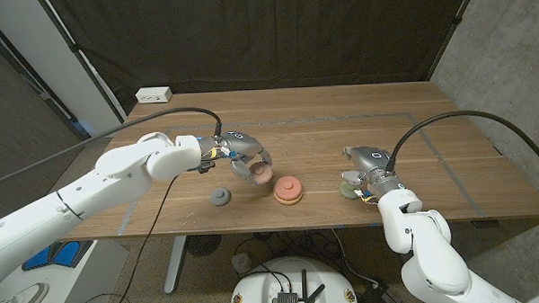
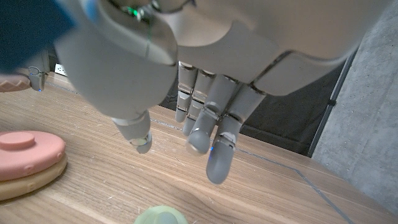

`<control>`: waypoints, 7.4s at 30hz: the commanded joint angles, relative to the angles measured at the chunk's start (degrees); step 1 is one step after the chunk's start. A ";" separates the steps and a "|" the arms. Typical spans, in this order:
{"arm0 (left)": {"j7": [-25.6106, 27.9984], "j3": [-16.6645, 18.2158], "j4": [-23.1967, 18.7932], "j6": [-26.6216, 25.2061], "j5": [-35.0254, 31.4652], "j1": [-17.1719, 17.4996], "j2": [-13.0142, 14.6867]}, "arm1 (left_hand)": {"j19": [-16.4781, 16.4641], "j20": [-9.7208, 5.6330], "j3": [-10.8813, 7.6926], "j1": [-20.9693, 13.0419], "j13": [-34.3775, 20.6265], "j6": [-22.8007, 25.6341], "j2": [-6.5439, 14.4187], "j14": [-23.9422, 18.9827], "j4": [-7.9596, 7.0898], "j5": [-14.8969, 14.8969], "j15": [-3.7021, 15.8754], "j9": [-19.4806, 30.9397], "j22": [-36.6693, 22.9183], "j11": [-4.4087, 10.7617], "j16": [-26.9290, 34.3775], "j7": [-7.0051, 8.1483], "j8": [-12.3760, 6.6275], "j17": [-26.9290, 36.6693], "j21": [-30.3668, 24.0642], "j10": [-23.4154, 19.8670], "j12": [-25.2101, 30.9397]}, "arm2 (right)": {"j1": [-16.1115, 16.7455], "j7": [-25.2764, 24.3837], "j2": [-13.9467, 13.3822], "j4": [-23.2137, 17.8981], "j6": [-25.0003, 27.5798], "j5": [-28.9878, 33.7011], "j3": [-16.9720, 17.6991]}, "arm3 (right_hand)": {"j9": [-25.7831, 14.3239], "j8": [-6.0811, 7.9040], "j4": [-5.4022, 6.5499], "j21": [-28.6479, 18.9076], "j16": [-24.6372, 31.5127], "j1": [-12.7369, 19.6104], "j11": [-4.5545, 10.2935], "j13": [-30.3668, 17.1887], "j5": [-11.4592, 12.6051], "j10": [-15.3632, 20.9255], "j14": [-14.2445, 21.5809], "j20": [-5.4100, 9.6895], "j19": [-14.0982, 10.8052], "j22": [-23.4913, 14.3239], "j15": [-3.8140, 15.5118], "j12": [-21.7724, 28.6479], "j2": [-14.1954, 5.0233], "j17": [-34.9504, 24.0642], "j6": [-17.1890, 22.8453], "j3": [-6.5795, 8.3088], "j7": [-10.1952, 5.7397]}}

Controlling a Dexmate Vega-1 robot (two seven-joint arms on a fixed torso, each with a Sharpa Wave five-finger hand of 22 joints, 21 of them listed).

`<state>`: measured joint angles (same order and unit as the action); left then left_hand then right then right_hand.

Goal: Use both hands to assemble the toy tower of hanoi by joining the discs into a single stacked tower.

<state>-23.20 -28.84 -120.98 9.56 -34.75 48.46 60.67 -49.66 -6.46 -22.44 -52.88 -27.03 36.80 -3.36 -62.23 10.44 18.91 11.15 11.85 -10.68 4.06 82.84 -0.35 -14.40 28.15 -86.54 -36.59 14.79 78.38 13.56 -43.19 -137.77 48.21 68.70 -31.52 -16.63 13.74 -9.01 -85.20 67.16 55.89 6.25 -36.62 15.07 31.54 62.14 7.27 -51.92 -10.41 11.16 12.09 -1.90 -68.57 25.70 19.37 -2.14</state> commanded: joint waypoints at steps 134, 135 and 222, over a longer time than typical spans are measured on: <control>-10.08 -14.63 11.65 9.37 -8.47 -14.82 -13.61 | 4.43 -5.24 0.31 3.76 -3.78 -7.34 -1.31 3.34 -1.75 0.03 1.41 1.45 0.08 3.72 -3.52 1.58 4.00 -1.21 1.77 5.12 -4.69 | -0.60 -3.36 -4.75 -2.17 5.17 -6.53 -0.85 | -0.42 -0.40 -0.09 -0.90 0.51 1.08 0.13 -0.51 1.87 1.40 -0.17 4.97 0.49 -0.20 1.46 -0.18 -0.01 -0.10 1.26 1.36 -0.20; -10.12 -14.61 11.64 9.35 -8.49 -14.80 -13.62 | 4.56 -5.24 0.40 3.92 -3.73 -7.98 -1.40 3.65 -1.75 0.00 1.41 1.42 0.07 3.76 -3.66 1.58 4.08 -1.30 1.84 5.78 -4.74 | -0.63 -3.37 -4.79 -2.18 5.21 -6.55 -0.89 | -0.43 -0.42 -0.08 -0.89 0.50 1.06 0.20 -0.54 1.87 1.34 -0.18 4.97 0.51 -0.20 1.46 -0.19 0.00 -0.09 1.20 1.35 -0.17; 7.88 4.01 -0.95 -13.34 1.13 7.81 -0.87 | 3.48 -5.34 2.10 7.12 -1.52 -10.28 -0.51 4.62 -1.30 -1.65 1.41 0.24 0.04 2.14 -2.92 0.42 1.08 -2.35 4.03 9.36 -1.41 | -3.66 -8.97 -10.15 -2.82 3.10 -16.75 -1.09 | -0.85 -0.43 -0.03 -1.18 0.59 0.19 -0.11 -0.34 2.17 -0.28 0.05 4.96 0.33 -0.19 1.47 -0.74 0.36 -0.15 1.12 1.21 -0.37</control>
<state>-24.29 -29.78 -120.14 0.93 -37.08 48.36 57.50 -45.49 -5.32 -19.92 -45.44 -28.57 25.38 -4.64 -57.09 8.87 17.28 8.87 11.98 -10.55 6.05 79.54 -0.01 -12.84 25.89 -82.12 -26.02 12.81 74.94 5.78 -51.75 -140.08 52.01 53.83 -32.77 -17.18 13.30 -9.17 -85.86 67.60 56.40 6.15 -36.89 16.96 31.61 61.73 6.84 -51.09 -10.55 10.75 11.43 -1.97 -68.69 26.72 20.31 -2.15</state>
